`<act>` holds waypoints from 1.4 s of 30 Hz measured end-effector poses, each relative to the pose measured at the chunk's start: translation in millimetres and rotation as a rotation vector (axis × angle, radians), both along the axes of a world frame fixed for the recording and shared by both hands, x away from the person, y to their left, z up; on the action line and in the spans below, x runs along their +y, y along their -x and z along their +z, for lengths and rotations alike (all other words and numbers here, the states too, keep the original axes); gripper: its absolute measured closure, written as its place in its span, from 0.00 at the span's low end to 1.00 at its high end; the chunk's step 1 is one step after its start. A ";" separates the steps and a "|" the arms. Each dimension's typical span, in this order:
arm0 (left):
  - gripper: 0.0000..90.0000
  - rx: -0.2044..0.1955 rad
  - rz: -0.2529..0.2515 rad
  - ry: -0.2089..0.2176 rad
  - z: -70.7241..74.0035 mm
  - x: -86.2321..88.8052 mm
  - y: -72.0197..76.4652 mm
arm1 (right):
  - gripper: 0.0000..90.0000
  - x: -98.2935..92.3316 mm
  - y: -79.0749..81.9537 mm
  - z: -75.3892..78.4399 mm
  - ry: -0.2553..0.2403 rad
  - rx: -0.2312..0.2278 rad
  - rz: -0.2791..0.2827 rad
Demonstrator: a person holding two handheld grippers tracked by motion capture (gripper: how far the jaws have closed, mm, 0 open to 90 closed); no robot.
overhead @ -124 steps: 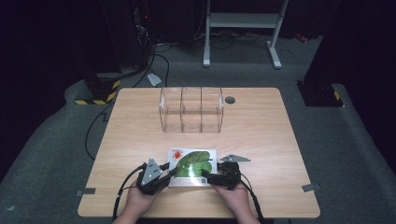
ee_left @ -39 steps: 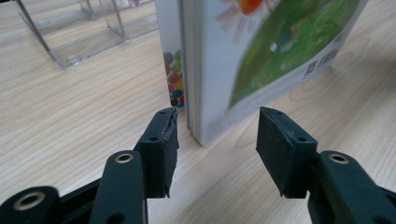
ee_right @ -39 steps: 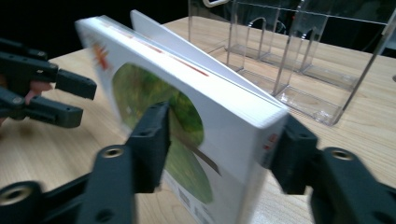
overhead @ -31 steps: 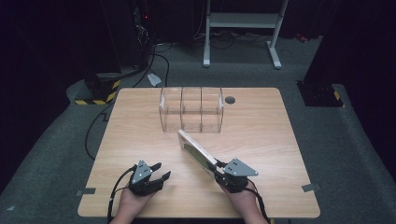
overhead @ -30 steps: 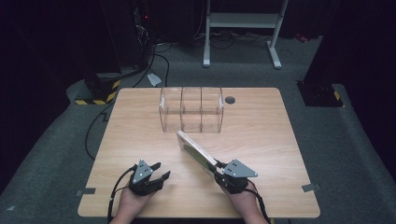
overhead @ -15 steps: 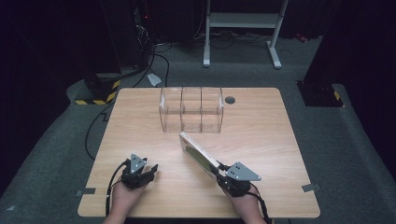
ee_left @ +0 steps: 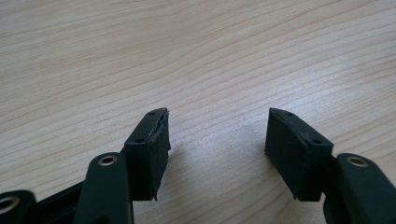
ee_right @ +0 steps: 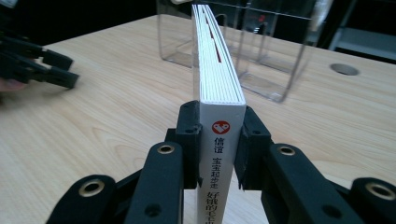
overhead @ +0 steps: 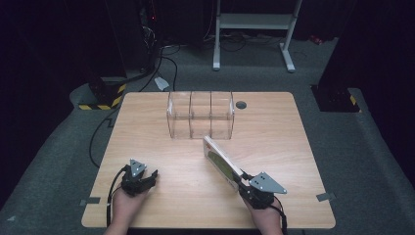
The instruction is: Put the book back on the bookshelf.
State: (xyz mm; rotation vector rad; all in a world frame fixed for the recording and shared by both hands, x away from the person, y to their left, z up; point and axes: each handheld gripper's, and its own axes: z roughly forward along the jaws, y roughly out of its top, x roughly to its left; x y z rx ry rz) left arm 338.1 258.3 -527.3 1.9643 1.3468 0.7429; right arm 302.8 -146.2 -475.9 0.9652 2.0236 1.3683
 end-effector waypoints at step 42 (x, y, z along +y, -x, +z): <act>0.46 0.020 -0.013 0.042 -0.2 0.7 0.4 | 0.83 3.5 -13.0 2.4 0.001 0.022 -0.163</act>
